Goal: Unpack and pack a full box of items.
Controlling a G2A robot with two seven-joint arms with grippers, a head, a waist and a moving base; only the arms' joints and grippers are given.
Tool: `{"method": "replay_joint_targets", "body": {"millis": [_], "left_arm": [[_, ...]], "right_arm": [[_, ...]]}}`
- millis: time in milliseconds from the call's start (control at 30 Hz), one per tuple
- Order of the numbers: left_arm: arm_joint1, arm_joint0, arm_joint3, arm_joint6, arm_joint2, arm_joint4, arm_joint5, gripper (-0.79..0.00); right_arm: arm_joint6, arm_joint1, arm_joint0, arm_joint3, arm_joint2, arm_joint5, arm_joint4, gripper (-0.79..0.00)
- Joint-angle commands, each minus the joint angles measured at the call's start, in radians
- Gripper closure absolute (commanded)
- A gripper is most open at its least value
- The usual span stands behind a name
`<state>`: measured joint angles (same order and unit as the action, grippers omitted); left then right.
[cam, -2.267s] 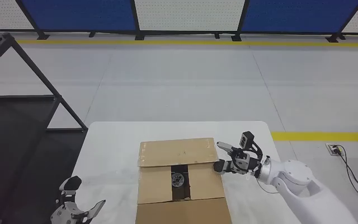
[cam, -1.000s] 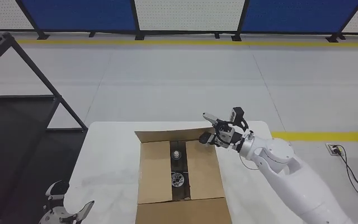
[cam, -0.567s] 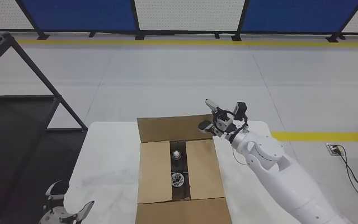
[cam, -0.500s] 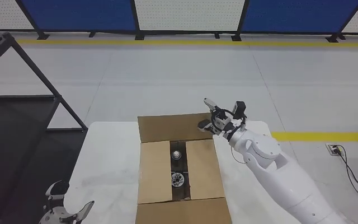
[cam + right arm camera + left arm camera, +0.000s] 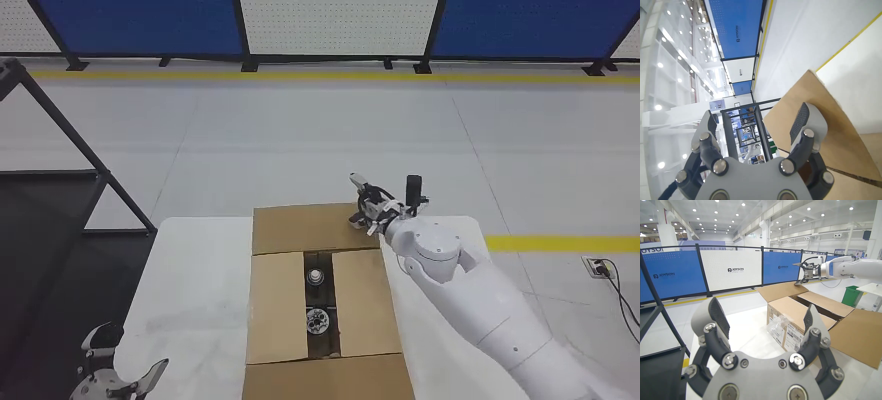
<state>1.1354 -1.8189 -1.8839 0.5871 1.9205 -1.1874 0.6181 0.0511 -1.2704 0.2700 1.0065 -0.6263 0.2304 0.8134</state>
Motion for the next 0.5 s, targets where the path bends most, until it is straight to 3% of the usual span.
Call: {"method": "replay_joint_targets", "body": {"millis": [0,200,367,467], "left_arm": [[0.000,0.000,0.000,0.000,0.000,0.000,0.000,-0.785],[0.000,0.000,0.000,0.000,0.000,0.000,0.000,-0.785],[0.000,0.000,0.000,0.000,0.000,0.000,0.000,-0.785],[0.000,0.000,0.000,0.000,0.000,0.000,0.000,-0.785]], "right_arm": [[0.004,-0.017,-0.020,-0.029,0.021,0.055,-0.011,-0.785],[0.048,-0.072,-0.080,-0.120,0.071,0.170,-0.042,-0.785],[0.082,-0.104,-0.085,-0.148,0.063,0.045,-0.045,-0.785],[0.093,-0.120,-0.086,-0.165,0.066,0.031,-0.062,-0.785]]}}
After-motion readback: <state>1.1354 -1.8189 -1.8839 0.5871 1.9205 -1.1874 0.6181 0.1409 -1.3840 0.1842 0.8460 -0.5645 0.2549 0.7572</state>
